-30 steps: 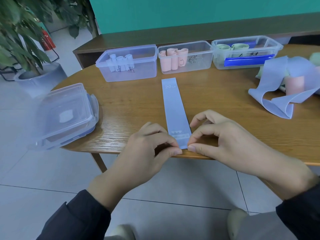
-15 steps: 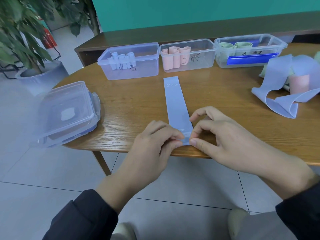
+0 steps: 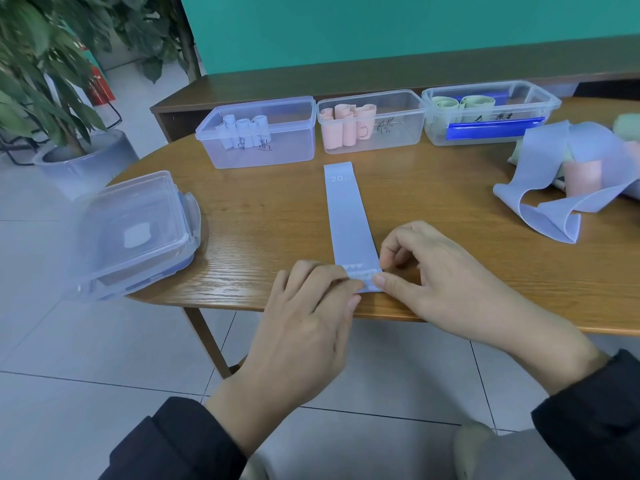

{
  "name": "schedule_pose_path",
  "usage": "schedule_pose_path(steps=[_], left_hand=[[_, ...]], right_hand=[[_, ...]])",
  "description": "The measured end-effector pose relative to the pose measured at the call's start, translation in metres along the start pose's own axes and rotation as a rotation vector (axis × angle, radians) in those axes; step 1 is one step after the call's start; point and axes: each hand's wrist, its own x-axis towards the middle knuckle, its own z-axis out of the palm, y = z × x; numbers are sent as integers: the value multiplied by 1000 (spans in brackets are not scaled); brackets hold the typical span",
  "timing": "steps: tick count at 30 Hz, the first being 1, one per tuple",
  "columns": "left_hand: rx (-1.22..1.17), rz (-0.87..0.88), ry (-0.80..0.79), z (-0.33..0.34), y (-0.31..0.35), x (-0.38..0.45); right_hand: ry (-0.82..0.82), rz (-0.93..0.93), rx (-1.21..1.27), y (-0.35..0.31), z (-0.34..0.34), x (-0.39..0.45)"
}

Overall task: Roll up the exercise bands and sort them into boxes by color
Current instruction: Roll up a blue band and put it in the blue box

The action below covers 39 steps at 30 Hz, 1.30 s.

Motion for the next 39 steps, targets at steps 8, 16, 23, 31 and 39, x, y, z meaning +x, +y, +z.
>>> schedule_pose_path(steps=[8, 16, 23, 31, 39], left_hand=[[105, -53, -126, -1, 2, -9], [149, -116, -213, -2, 5, -1], [160, -122, -257, -3, 1, -1], [194, -168, -330, -4, -1, 6], [73, -117, -122, -2, -1, 1]], right_hand=[[130, 12, -59, 0, 10, 2], [276, -122, -44, 2, 14, 2], [144, -278, -257, 9, 20, -24], [-72, -141, -427, 1, 15, -23], [-178, -77, -455, -7, 11, -15]])
